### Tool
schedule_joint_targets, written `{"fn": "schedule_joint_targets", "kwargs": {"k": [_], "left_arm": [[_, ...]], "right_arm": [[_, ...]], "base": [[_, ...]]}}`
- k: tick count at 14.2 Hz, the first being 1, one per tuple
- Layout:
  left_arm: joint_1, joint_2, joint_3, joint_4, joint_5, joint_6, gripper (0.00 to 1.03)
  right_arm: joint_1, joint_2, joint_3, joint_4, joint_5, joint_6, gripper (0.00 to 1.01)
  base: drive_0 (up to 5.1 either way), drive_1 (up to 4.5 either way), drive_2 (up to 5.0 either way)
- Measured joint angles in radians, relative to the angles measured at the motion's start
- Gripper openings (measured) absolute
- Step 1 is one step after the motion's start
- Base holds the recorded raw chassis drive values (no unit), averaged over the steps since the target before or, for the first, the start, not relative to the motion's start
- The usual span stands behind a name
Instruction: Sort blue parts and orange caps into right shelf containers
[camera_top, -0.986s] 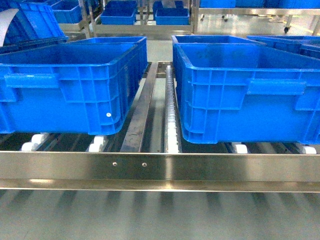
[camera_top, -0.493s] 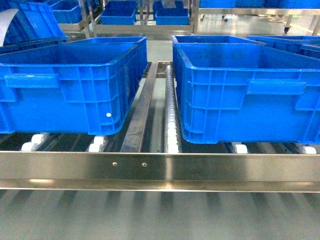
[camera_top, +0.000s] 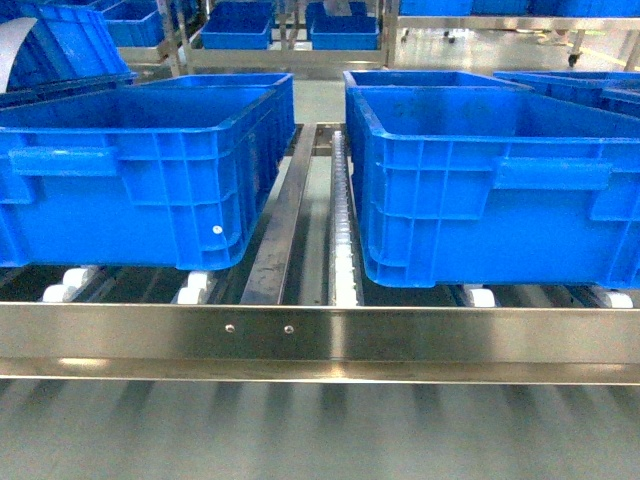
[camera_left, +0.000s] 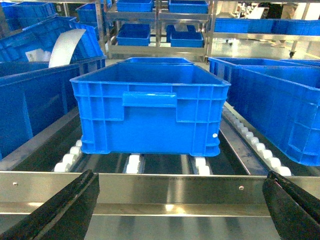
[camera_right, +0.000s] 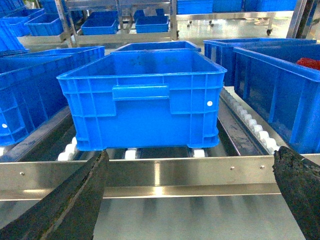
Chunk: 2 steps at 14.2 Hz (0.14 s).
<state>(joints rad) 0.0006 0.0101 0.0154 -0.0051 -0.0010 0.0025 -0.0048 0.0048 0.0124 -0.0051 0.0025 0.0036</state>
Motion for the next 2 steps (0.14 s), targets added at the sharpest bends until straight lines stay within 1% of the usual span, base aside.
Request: {"fn": "schedule_joint_targets", "kwargs": {"k": [2], "left_arm": [[0.0,0.0,0.0,0.0,0.0,0.0,0.98]], "right_arm": [[0.0,0.0,0.0,0.0,0.0,0.0,0.98]], "base": [[0.0,0.0,0.0]]}}
